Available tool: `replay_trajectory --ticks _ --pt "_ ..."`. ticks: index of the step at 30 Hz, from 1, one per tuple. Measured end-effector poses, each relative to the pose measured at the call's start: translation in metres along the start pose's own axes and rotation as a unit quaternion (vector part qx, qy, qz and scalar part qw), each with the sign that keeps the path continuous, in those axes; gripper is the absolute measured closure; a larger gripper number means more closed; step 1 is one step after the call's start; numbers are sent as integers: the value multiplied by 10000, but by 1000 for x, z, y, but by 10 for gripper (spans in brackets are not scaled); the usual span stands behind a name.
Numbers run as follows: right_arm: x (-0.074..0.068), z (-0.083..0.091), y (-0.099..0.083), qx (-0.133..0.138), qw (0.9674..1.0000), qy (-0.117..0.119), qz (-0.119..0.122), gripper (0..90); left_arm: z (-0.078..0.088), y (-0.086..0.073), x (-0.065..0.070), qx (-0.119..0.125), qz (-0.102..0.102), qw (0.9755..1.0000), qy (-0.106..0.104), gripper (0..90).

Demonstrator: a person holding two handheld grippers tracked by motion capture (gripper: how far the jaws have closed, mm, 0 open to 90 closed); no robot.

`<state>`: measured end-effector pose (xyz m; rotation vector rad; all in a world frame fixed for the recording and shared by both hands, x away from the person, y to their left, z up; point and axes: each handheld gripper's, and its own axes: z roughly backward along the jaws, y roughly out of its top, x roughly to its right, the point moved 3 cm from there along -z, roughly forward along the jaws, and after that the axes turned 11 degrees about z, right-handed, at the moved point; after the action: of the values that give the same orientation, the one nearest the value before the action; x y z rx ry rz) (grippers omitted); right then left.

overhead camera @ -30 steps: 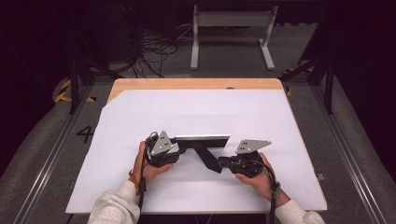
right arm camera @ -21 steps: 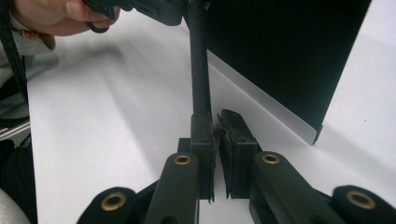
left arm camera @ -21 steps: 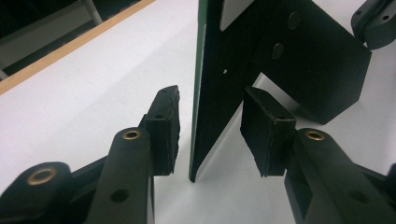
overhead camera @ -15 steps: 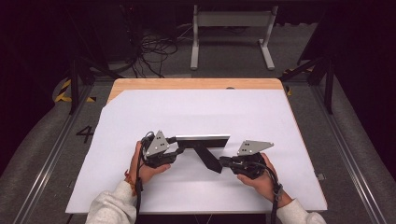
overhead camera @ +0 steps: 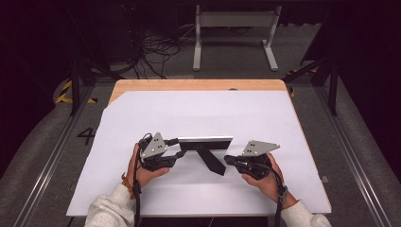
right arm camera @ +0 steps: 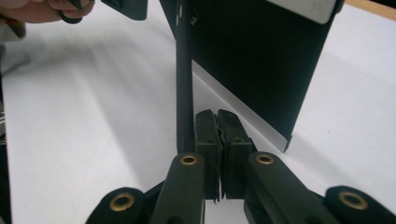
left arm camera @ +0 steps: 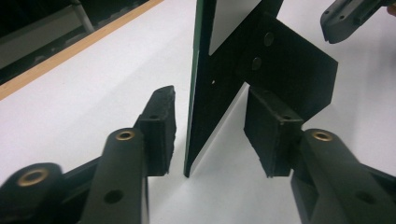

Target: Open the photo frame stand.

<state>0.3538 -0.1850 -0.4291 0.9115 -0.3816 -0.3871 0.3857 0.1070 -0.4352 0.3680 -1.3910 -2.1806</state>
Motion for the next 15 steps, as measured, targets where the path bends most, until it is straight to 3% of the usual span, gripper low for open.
replay_trajectory --ticks 15 --pt "0 4 4 80 9997 -197 128 897 0 3 -3 70 78 9999 39 512"
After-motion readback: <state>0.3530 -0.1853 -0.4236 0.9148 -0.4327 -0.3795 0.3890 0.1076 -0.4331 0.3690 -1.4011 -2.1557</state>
